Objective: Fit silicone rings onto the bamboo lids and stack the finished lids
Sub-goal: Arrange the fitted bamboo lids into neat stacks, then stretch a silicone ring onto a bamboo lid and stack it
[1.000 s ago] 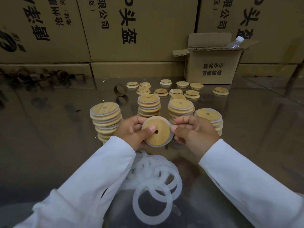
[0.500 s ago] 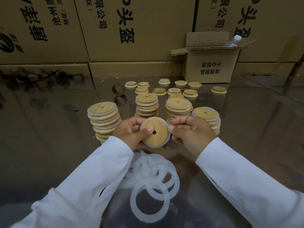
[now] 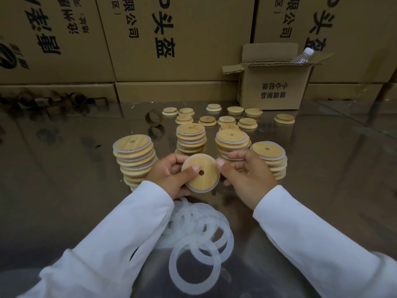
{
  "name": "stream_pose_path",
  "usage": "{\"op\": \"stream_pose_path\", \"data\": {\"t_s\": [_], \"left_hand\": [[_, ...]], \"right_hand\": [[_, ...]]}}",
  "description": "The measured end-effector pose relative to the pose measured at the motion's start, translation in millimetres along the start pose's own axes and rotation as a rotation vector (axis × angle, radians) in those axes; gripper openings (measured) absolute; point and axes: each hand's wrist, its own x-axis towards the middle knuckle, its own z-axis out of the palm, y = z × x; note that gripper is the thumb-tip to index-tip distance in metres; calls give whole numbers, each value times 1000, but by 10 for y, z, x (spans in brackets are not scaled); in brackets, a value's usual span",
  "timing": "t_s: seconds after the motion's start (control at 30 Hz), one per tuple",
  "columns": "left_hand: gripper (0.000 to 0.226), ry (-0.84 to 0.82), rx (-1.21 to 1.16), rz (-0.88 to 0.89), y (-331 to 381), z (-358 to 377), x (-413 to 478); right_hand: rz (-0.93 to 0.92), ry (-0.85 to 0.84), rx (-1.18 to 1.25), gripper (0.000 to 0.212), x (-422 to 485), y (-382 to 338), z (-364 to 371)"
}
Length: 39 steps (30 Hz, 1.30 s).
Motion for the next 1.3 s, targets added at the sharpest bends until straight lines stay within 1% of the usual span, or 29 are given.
{"op": "stream_pose_path", "data": {"t_s": [0.07, 0.1, 0.17, 0.2, 0.3, 0.37, 0.47, 0.57, 0.63, 0.7, 0.77, 0.8, 0.93, 1.03, 1.1, 1.2, 1.23, 1.3], "left_hand": [[6, 8, 7, 0, 7, -1, -5], [6, 8, 15, 2, 11, 0, -10], [11, 8, 35, 23, 23, 11, -29], [18, 9, 68, 52, 31, 19, -37], [52, -6, 253, 167, 25, 34, -54], [65, -52, 317, 201, 5, 55, -76], [63, -78, 365, 223, -20, 75, -84], [54, -59, 351, 246, -17, 68, -76], [50, -63, 359, 262, -26, 69, -81], [46, -55, 398, 276, -33, 64, -86], [41, -40, 440, 278, -28, 54, -84], [40, -35, 453, 272, -24, 48, -82], [39, -31, 478, 251, -18, 28, -87], [41, -58, 508, 275, -17, 36, -100], [44, -71, 537, 285, -13, 48, -107], [43, -82, 546, 275, -14, 65, -113], [43, -80, 540, 273, -10, 69, -115], [40, -66, 528, 279, 3, 68, -119]], "right_hand": [[30, -112, -8, 21, -11, 15, 18], [34, -160, -18, 17, -18, 18, 26], [52, -185, 8, 8, -9, 29, 44], [85, -172, 61, 6, -1, 31, 51], [226, -86, 245, 7, 36, 27, 64], [302, -59, 360, 10, 40, 11, 60], [352, -103, 574, 25, 30, -9, 57], [327, -176, 673, 33, 4, -18, 86], [281, -206, 664, 30, -14, -27, 104], [222, -268, 601, 19, -36, -33, 121], [199, -288, 516, 20, -47, -34, 132], [207, -265, 500, 20, -45, -30, 137], [275, -143, 516, 55, -24, -19, 162], [274, -153, 430, 63, 0, -1, 148], [267, -189, 327, 58, 8, -16, 132], [268, -279, 174, 31, 19, -48, 87], [279, -279, 165, 28, 18, -60, 72], [261, -227, 145, 28, 5, -102, 15]]}}
